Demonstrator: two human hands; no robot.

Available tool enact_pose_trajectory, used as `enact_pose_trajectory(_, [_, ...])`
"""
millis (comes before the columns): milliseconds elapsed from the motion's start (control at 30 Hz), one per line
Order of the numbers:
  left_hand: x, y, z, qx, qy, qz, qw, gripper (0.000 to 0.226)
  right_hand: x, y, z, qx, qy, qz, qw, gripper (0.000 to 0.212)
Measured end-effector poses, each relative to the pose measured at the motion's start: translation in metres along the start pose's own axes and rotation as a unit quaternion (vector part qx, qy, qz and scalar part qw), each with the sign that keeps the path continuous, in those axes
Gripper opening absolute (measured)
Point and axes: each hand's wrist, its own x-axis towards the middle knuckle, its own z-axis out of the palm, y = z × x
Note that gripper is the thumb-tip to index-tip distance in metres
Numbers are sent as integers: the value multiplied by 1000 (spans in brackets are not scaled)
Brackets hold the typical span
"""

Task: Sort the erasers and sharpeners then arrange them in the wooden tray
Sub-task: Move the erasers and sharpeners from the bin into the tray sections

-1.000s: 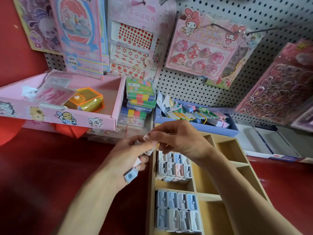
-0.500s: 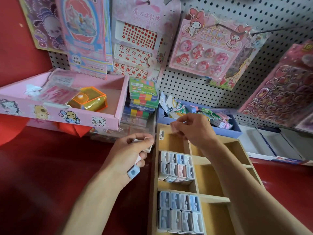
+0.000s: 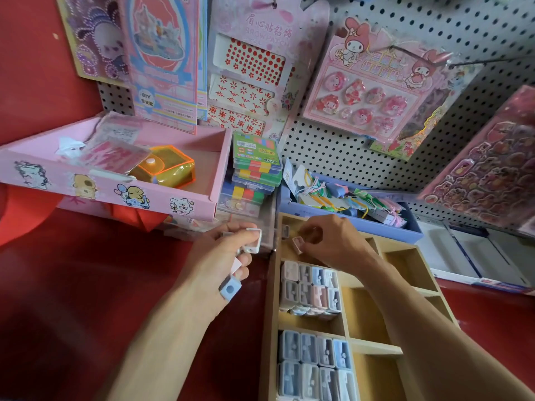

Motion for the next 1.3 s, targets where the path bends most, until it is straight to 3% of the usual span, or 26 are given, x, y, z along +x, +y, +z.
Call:
enact_pose_trajectory(167, [-2, 0, 3, -7, -2, -2, 1000, 12, 6, 2, 7, -34, -9, -23, 999, 13])
enact_pose_trajectory(500, [-1, -2, 3, -2, 13, -2, 1000, 8, 15, -12, 8, -81, 14, 34, 996, 16])
enact_pose_trajectory(600, [-2, -4, 7, -4, 10, 0, 1000, 9, -8, -31, -10, 63, 68, 11, 996, 15])
enact_pose_trajectory(667, [-2, -6, 10, -4, 11, 5, 1000, 11, -29, -50, -20, 191, 38, -27, 981, 17])
enact_pose_trajectory(733, [-3, -9, 13, -2, 13, 10, 1000, 11, -46, -63, -25, 232, -13, -60, 971, 27])
enact_pose_trajectory(833, [-6, -12, 15, 2, 5, 15, 1000, 14, -53, -69, -25, 198, -17, -75, 977, 35])
enact_pose_trajectory(1000, [-9, -10, 18, -5, 10, 4, 1000, 2, -54, -67, -20, 131, 20, -92, 987, 22])
enact_pose_trajectory(1167, [-4, -5, 12, -56, 30, -24, 998, 15, -36, -26, -28, 82, 96, -19, 992, 15])
enact_pose_trajectory(1300, [-3, -1, 9, -95, 34, -28, 994, 17, -13, -2, -11, -37, 32, 13, 999, 9])
